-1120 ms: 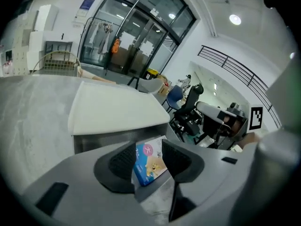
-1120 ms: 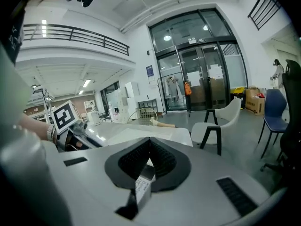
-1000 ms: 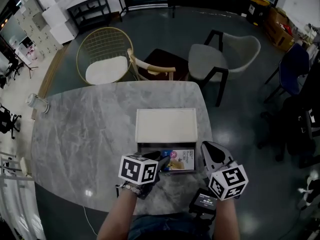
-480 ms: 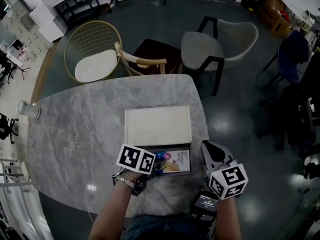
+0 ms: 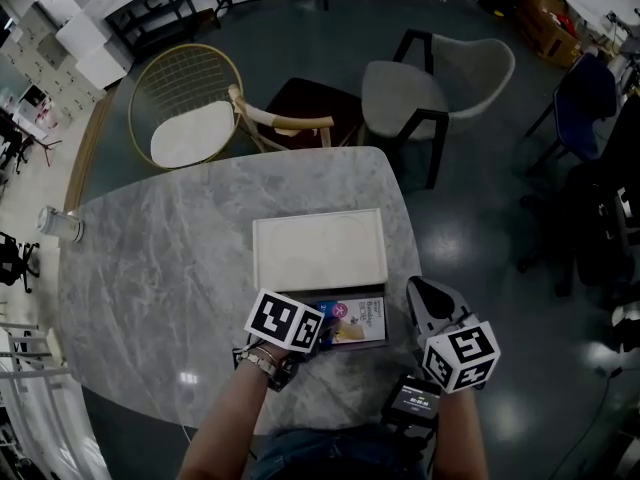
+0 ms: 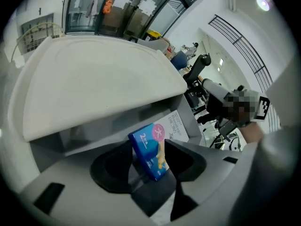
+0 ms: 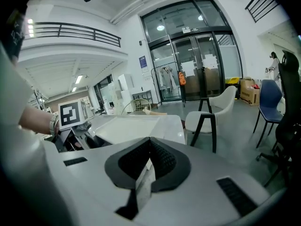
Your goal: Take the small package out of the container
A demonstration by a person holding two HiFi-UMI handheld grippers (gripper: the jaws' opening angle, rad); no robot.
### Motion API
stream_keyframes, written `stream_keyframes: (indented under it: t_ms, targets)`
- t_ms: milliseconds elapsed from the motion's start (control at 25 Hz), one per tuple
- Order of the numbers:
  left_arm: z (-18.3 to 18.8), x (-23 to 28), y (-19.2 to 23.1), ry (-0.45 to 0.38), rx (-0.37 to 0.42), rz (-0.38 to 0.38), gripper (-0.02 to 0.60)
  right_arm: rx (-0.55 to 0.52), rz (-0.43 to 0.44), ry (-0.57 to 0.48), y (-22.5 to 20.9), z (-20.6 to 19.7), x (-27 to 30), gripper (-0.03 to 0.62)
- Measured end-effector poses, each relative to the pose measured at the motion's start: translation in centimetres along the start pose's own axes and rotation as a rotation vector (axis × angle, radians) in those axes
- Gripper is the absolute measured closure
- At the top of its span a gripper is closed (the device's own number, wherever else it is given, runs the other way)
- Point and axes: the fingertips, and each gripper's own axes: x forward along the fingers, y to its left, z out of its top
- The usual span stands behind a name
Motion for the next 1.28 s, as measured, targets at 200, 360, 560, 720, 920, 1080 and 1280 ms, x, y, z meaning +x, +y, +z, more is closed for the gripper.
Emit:
stream_keyframes:
  t_ms: [200,360,560,720,920,1080,1280]
  targets:
    - [0.2,-2.0,-1.3,-0.048,0.086,-0.071,0.362,-0.006,0.001,-0.027,0.6,0.9,-0.6,0.569]
    - [0.1,-3.7,-2.7,-0.124,0.154,-0.116,0.365,-0.009,0.004,-0.054,1.4,1.6,-1.4,0.569]
    - [0.8,-5.3,-4.6,-0.305,0.259,-0.131,0.367,0.0,-0.004,-0.094,1.8,2.3,-2.5,0.569]
    - [1.6,-6.1,-6.0,-0.506,0.318,-0.112,0.39,0.003,-0.013,-0.111,1.9,2.3,-3.5,0.569]
    - [1.9,-6.1,-5.7,-0.63,0.204,-0.054,0.39,0.018,-0.028,-0.118,1.8,1.7,-4.8,0.569]
    - [2.1,-6.0,-5.1,-0.661,0.044,-0.047,0.39,0.025,-0.034,-0.127,1.8,1.7,-5.6,0.569]
    - [1.9,-5.2,-4.0,-0.566,-0.163,-0.107,0.439,0.021,-0.028,-0.14,2.1,1.9,-5.9,0.569]
